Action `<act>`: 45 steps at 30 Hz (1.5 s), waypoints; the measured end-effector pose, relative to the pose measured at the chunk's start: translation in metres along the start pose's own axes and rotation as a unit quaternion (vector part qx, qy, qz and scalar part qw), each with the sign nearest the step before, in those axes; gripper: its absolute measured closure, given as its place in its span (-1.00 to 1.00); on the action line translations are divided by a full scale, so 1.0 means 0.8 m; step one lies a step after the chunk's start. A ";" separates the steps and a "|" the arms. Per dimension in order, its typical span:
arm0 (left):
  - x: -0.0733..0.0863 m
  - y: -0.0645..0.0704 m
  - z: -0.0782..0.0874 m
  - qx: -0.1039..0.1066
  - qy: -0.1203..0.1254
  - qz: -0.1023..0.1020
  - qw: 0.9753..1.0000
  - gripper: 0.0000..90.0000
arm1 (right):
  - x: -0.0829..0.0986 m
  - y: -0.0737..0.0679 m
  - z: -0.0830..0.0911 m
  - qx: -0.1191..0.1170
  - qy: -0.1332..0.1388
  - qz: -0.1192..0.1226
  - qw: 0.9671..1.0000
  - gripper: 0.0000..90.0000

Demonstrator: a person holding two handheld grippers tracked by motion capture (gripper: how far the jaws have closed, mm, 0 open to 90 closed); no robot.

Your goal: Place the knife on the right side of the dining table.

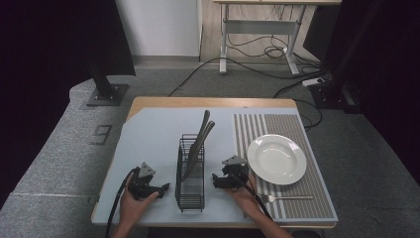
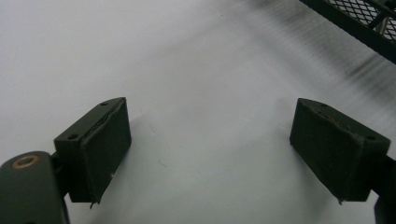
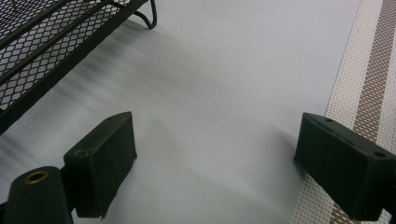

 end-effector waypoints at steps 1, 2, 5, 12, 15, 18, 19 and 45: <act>0.000 0.000 0.000 0.000 0.000 0.000 1.000 -0.73 | 0.000 0.000 0.000 0.001 0.002 0.000 1.000 -0.72; 0.000 0.000 0.000 0.000 0.000 0.000 1.000 -0.73 | -0.001 0.000 0.001 0.004 0.006 0.002 1.000 -0.70; 0.000 0.000 0.000 0.000 0.000 0.000 1.000 -0.73 | -0.002 0.001 0.004 -0.005 0.017 -0.001 1.000 -0.69; 0.000 0.000 0.000 0.001 0.000 0.000 1.000 -0.73 | -0.015 0.003 0.020 -0.018 0.045 -0.009 0.999 -0.69; 0.000 0.000 0.000 0.001 0.000 0.000 1.000 -0.73 | -0.020 0.004 0.028 -0.030 0.055 -0.016 0.998 -0.68; 0.000 0.000 0.000 0.001 0.000 0.000 1.000 -0.73 | -0.022 0.005 0.032 -0.036 0.055 -0.018 0.998 -0.68; 0.000 0.000 0.000 0.001 0.000 0.000 1.000 -0.73 | -0.024 0.005 0.036 -0.038 0.057 -0.019 0.997 -0.68; 0.000 0.000 0.000 0.001 0.000 0.002 1.000 -0.73 | -0.124 0.017 0.117 -0.075 0.156 -0.007 0.985 -0.67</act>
Point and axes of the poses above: each handheld gripper's, and its own axes: z roughly backward along the jaws, x roughly out of its underside, y roughly to its right, the point moved 6 cm from there along -z, roughly forward along the jaws, and after that the axes turned 12 degrees about -x, right-handed, at the moved point
